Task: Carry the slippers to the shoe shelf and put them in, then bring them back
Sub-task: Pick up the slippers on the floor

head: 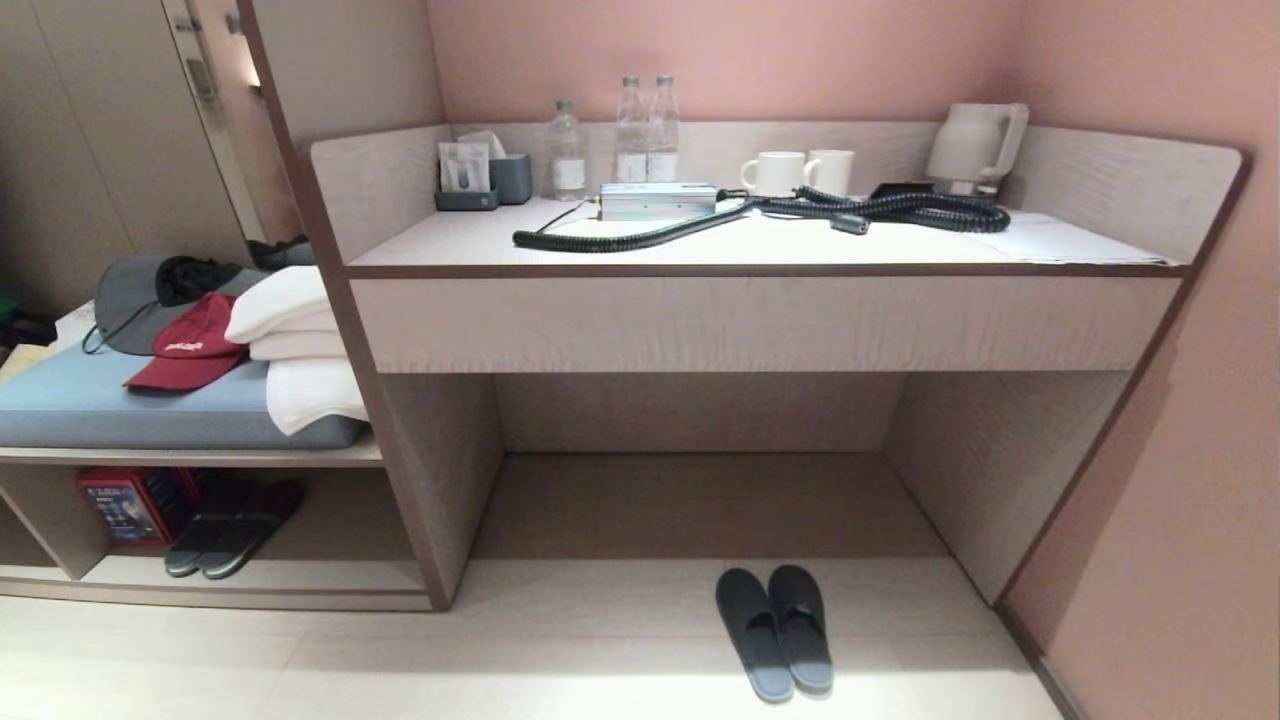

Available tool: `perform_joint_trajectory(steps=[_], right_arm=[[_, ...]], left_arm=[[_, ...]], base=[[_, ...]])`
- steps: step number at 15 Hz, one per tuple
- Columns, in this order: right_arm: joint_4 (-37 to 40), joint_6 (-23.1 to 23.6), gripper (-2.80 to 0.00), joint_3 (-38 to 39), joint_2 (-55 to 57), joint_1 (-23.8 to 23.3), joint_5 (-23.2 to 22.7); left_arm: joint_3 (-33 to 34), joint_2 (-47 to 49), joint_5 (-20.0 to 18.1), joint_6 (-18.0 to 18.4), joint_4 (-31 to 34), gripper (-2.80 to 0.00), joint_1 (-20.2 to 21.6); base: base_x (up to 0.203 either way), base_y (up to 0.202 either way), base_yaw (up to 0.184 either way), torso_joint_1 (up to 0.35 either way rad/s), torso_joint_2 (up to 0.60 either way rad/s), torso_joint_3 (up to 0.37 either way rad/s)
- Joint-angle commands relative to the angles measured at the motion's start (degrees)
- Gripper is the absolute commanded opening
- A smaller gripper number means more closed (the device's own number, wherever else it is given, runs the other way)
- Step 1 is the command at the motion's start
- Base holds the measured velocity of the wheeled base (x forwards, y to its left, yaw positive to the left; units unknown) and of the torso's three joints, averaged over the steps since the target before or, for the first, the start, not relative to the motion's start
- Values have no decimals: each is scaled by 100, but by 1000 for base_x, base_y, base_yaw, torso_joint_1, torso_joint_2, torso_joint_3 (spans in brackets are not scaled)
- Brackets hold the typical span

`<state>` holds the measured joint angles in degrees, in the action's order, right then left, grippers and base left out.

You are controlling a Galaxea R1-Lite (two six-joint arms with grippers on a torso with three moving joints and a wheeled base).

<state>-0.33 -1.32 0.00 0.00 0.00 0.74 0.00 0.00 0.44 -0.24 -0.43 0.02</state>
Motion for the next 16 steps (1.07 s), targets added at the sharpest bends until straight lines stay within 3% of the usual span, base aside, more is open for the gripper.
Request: perform_joint_trajectory(steps=[1,16], right_arm=[[-2,0,-280,9,0,0,5],[-2,9,-280,9,0,0,14]], left_arm=[[0,-9,0,-11,-1,-280,-2],[0,0,0,-20,-1,-280,-2]], base=[[0,0,0,0,0,0],[0,0,0,3,2,-164]])
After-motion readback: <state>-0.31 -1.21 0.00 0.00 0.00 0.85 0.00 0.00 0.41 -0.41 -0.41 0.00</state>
